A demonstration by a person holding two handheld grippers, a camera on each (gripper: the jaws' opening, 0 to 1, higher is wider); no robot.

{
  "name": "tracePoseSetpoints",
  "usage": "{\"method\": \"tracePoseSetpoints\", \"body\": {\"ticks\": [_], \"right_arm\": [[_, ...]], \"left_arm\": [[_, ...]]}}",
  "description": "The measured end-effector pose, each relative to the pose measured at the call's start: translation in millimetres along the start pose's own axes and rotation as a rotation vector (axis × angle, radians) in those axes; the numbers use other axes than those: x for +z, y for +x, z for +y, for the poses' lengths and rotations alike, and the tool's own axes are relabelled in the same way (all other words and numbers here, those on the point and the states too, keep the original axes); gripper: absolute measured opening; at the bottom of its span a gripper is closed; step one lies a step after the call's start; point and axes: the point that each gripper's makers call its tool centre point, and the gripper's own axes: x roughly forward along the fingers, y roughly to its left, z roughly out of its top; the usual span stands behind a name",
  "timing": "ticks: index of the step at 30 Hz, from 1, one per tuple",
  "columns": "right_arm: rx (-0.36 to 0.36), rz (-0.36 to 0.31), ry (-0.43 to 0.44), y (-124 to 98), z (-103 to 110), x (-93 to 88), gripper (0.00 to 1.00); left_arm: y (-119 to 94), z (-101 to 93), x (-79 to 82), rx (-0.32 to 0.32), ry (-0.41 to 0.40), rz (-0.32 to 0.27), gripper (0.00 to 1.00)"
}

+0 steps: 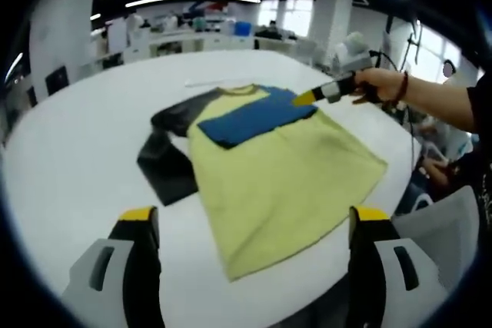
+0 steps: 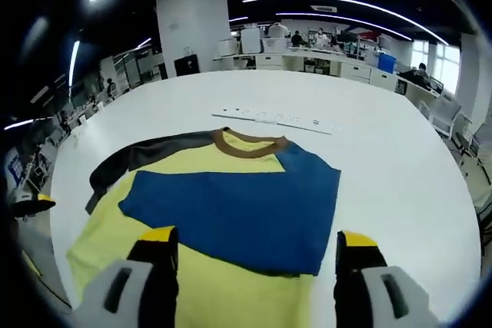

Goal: Fold the garment on the visible template until the final outline fits inside the template.

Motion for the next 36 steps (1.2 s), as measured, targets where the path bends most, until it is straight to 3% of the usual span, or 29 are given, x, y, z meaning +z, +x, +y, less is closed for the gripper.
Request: {"method": "tracePoseSetpoints", "body": {"ticks": [7,14,19,31,36], "right_arm": [[-0.034,0.027,-0.025,-6.5,-21.5,-14.9,0.76],[-0.049,0.061,-0.043,-11.9,-35.7,-30.6,0.61],[-0.047,0.045,-0.036,-11.1,-40.7,-31.8,0.46],[-0.075,0.043,0.040,-3.1,-46.9,-43.4,0.15],[-0.095,0.030,0.079,-0.4,-44.9,-44.5,0.10]], "left_arm": [[1.0,-2.2,-1.1,-0.007,-0.005,0.005,0.99],[-1.1,0.5,0.1,-0.002,-0.012,0.000,0.99],[-2.2,3.4,-2.9,0.007,-0.017,0.008,0.99],[-3.4,5.1,-6.3,0.017,-0.025,0.017,0.99],[-4.1,8.5,-8.1,0.027,-0.033,0.021,0.98]]}}
